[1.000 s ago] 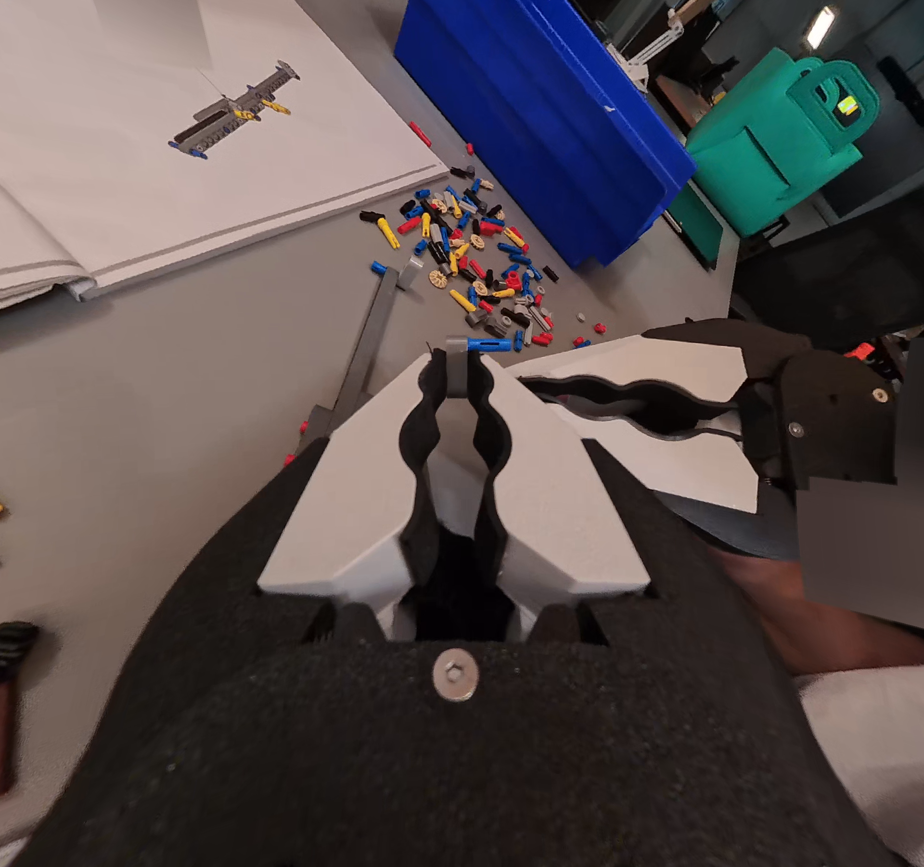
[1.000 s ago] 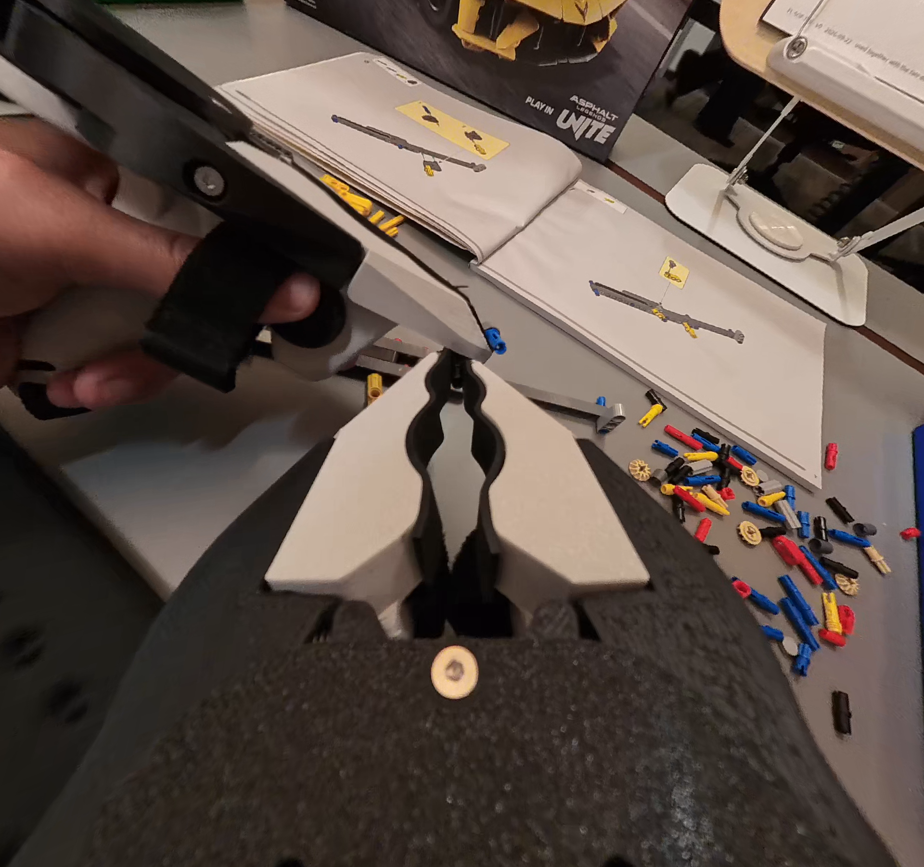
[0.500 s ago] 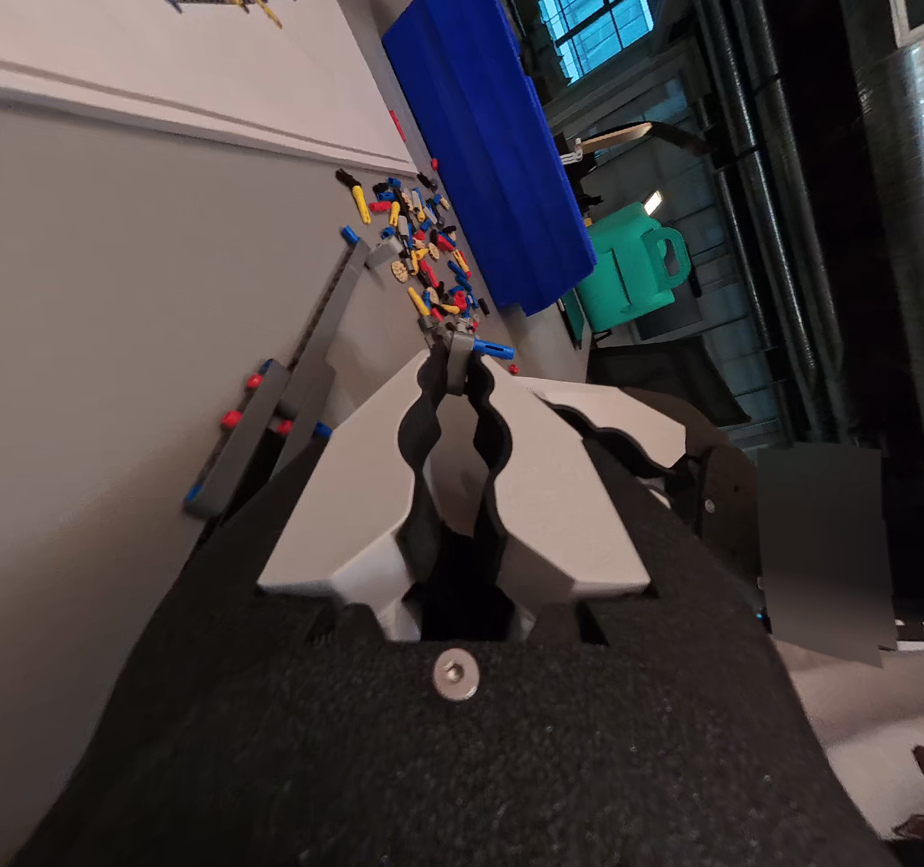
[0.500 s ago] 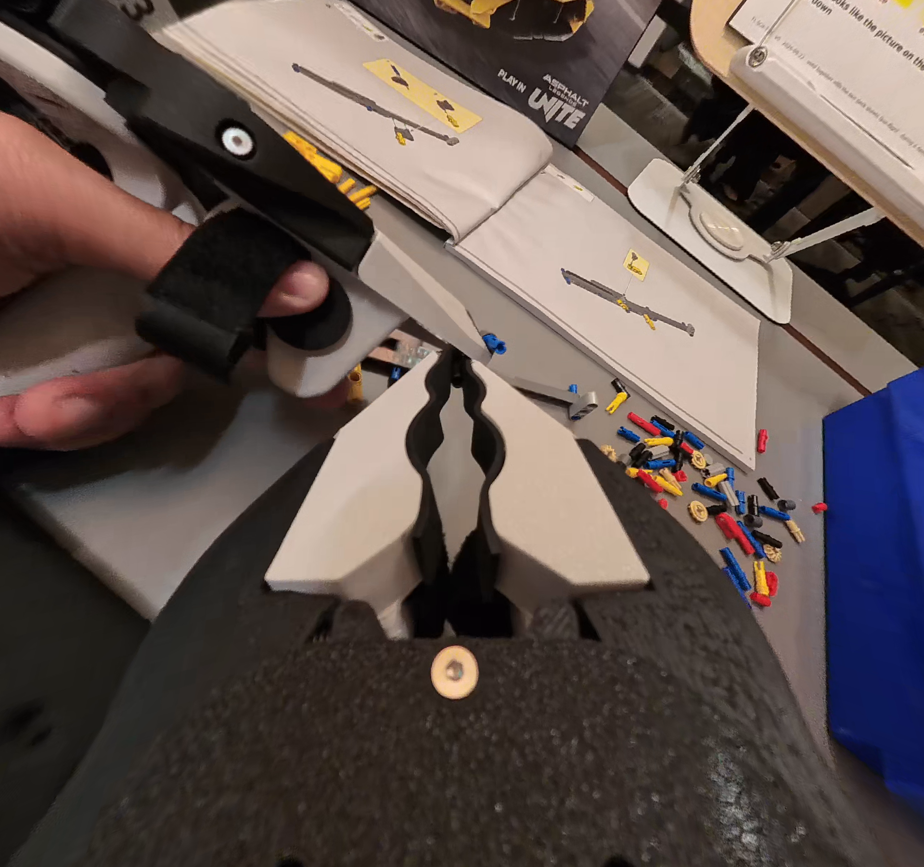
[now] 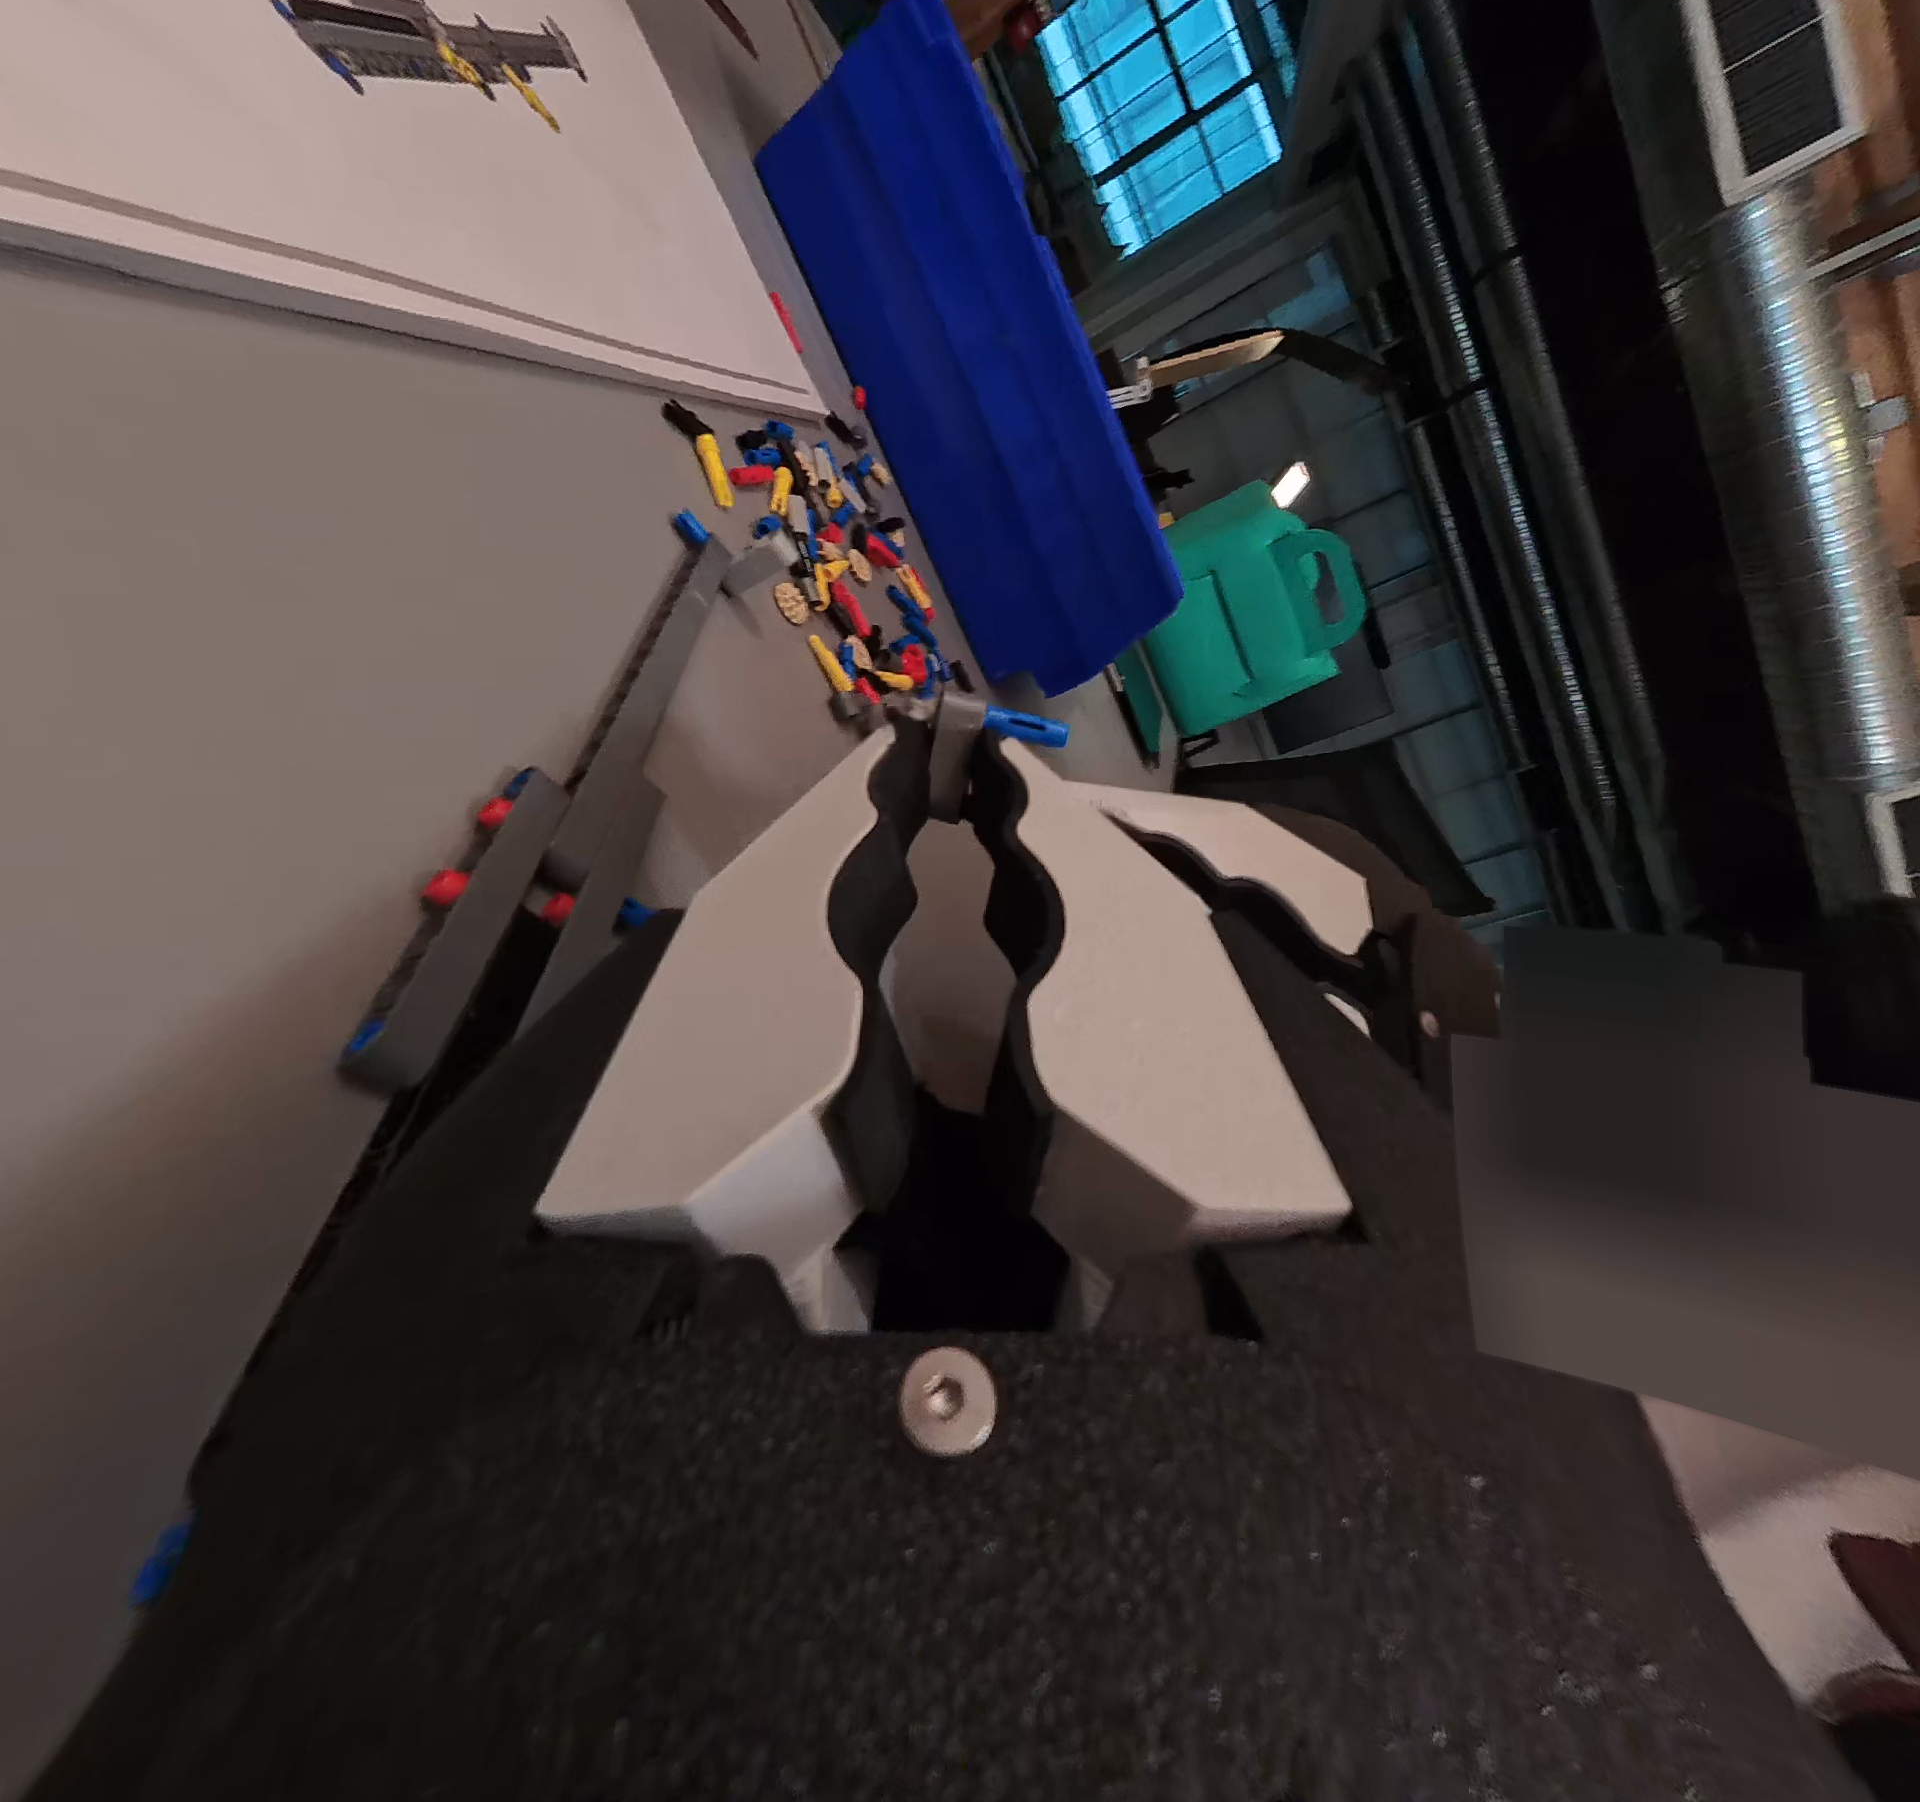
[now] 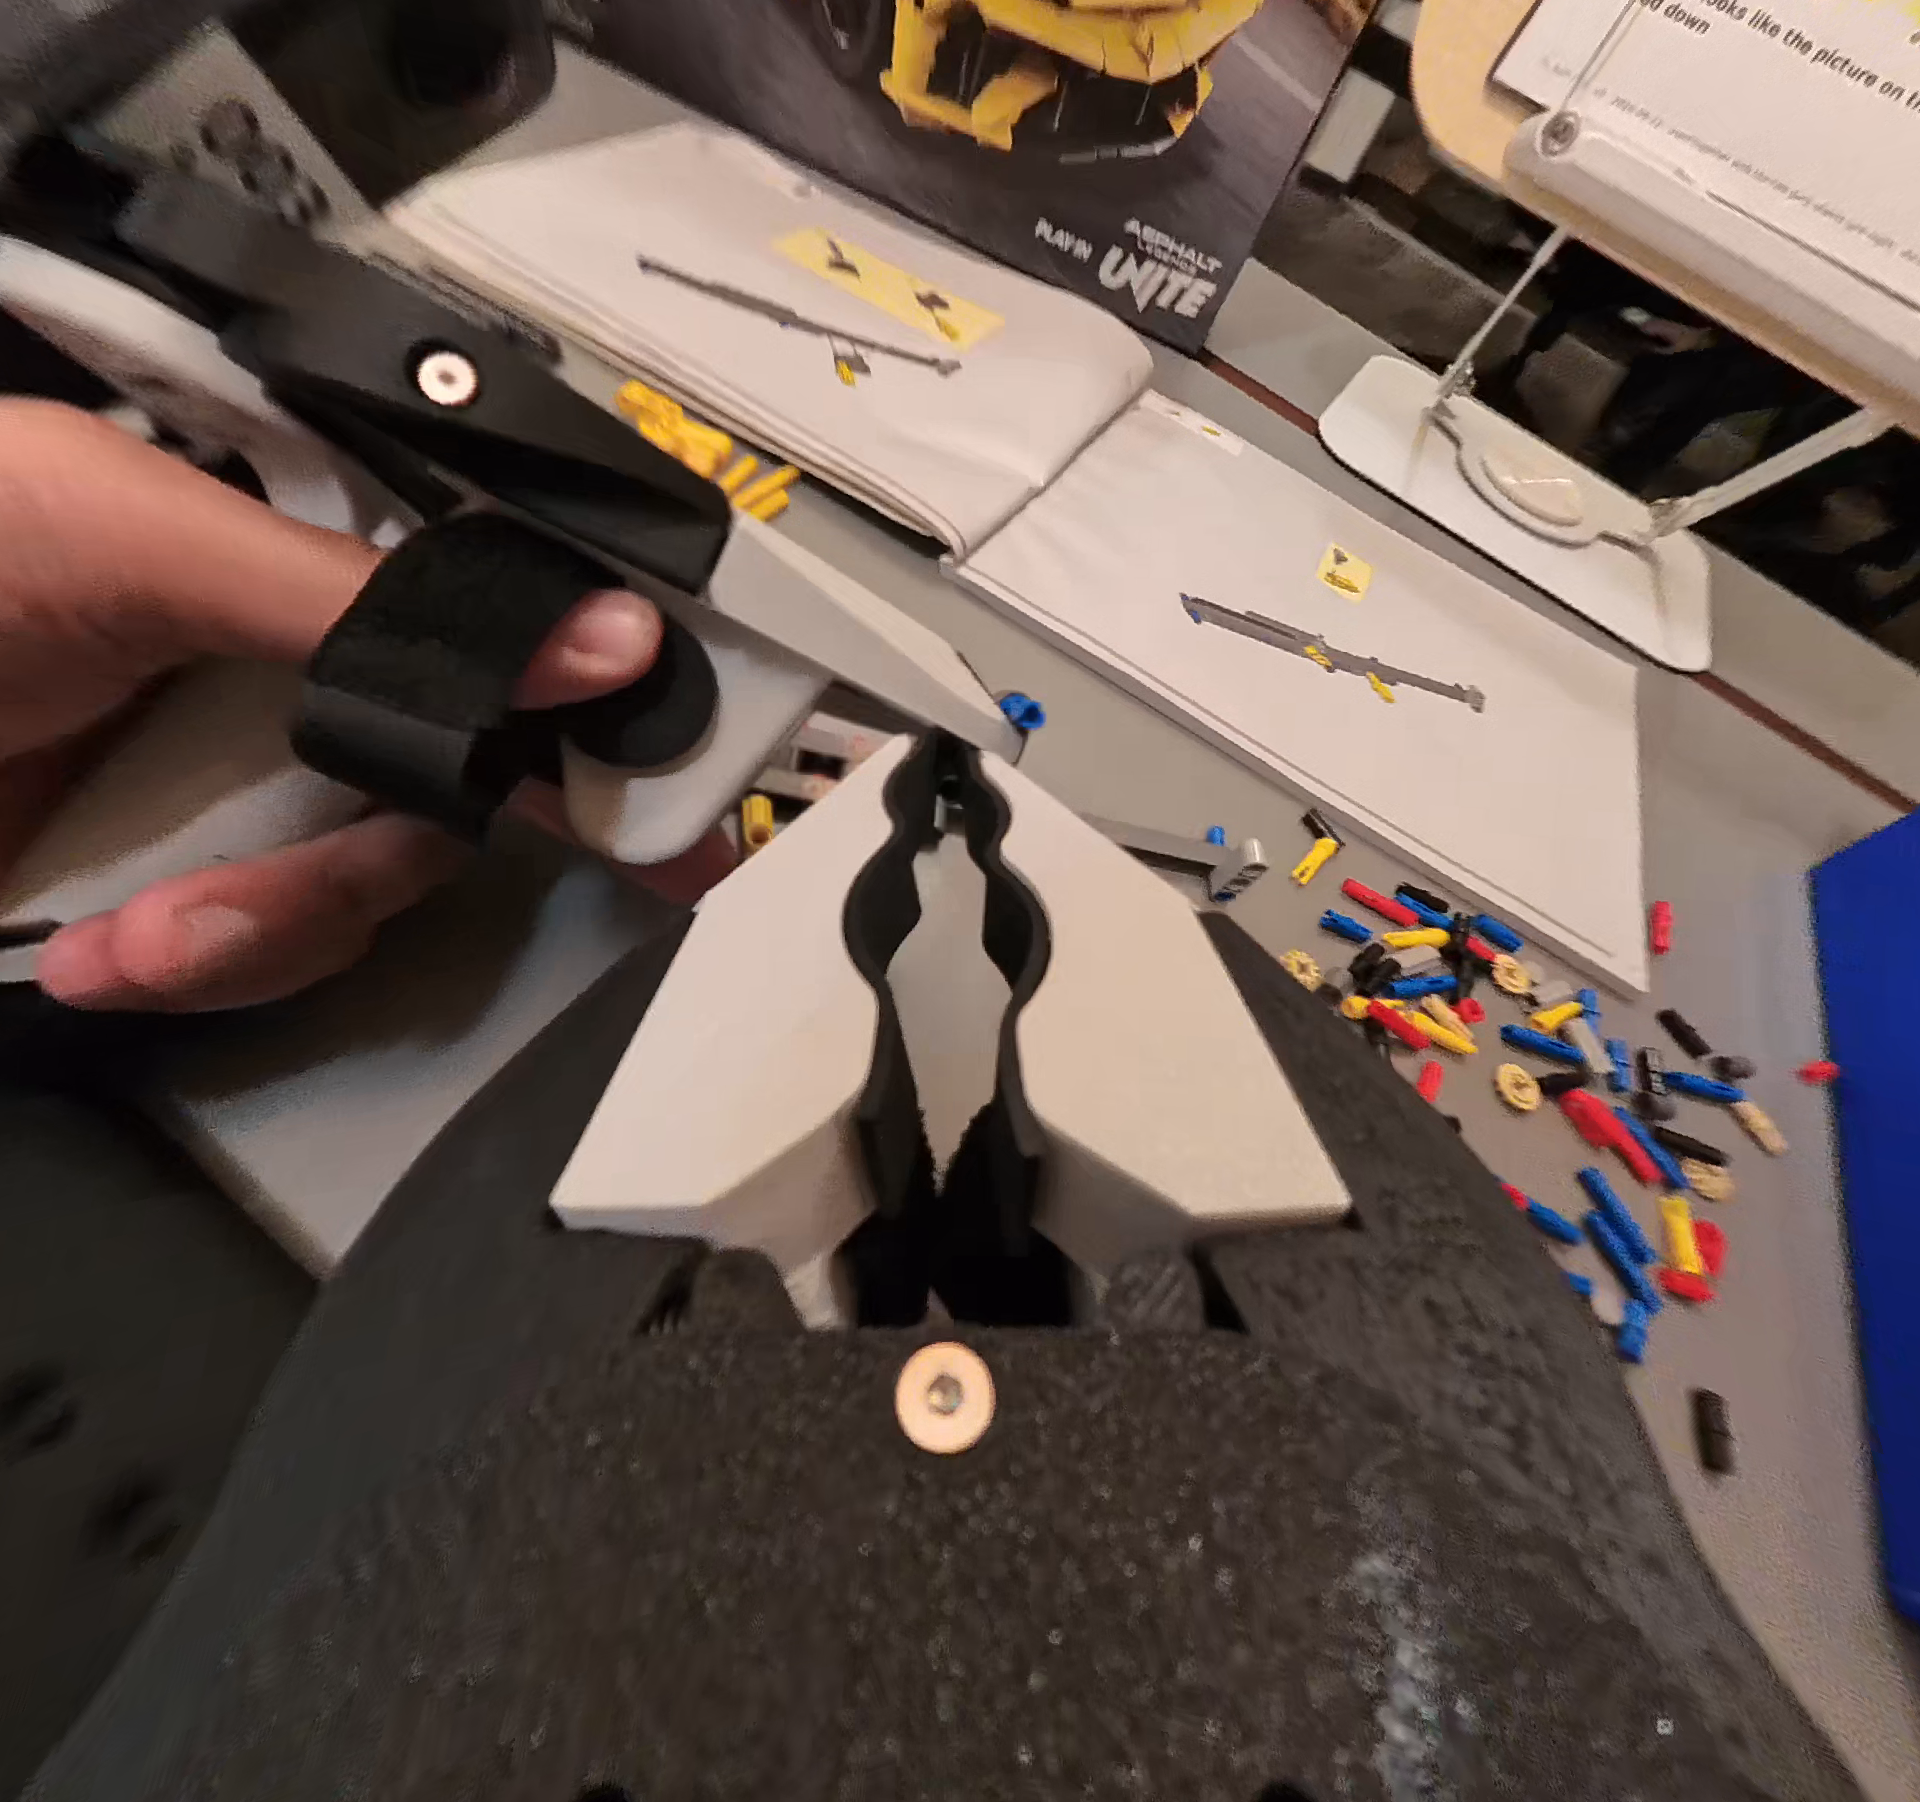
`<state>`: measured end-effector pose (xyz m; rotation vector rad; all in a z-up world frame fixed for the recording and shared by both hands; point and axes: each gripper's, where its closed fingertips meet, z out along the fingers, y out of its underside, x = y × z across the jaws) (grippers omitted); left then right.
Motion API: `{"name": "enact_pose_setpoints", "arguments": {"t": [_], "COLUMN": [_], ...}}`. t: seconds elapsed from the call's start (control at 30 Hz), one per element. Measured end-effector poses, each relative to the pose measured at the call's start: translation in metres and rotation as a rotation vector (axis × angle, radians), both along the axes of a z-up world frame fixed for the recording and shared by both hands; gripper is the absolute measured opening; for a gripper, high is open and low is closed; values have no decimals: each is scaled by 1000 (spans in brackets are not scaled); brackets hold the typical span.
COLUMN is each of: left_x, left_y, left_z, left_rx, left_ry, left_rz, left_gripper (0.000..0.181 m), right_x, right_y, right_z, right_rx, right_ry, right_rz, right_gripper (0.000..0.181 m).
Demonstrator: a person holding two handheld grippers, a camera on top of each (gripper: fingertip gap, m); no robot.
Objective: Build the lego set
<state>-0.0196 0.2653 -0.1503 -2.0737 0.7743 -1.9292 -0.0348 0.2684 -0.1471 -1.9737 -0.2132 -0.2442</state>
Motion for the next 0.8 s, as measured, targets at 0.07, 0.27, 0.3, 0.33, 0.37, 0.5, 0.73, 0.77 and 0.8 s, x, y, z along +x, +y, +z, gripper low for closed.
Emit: {"name": "enact_pose_setpoints", "arguments": {"t": [0.07,0.27,0.3,0.33,0.37,0.5,0.73,0.77,0.8], "left_x": [-1,-2,-2,-1,-1,0,-6,-8,-10], "left_y": [0,3,3,2,3,4,-6,-8,-10], "left_z": [3,-4,-4,-4,-5,-1,24,27,28], "left_rx": [-19,-2,-4,-5,11,-32,-179,-182,-186], "left_ry": [-23,30,34,34,43,13,-105,-106,-109], "left_rz": [8,58,55,51,59,47,-17,-21,-28], "left_gripper": [7,8,8,8,8,8,7,7,7], "right_x": [-1,-2,-1,-1,-1,-1,-7,-10,-12], "right_y": [0,2,2,2,2,4,-6,-8,-10], "right_z": [3,-5,-6,-5,-6,-2,26,28,29], "right_rx": [9,-72,-79,-79,-84,-40,111,117,119], "right_ry": [50,-213,-227,-224,-206,-90,69,112,128], "right_rz": [8,-35,-39,-43,-43,-21,62,78,99], "right_gripper": [4,4,4,4,4,4,4,5,5]}}
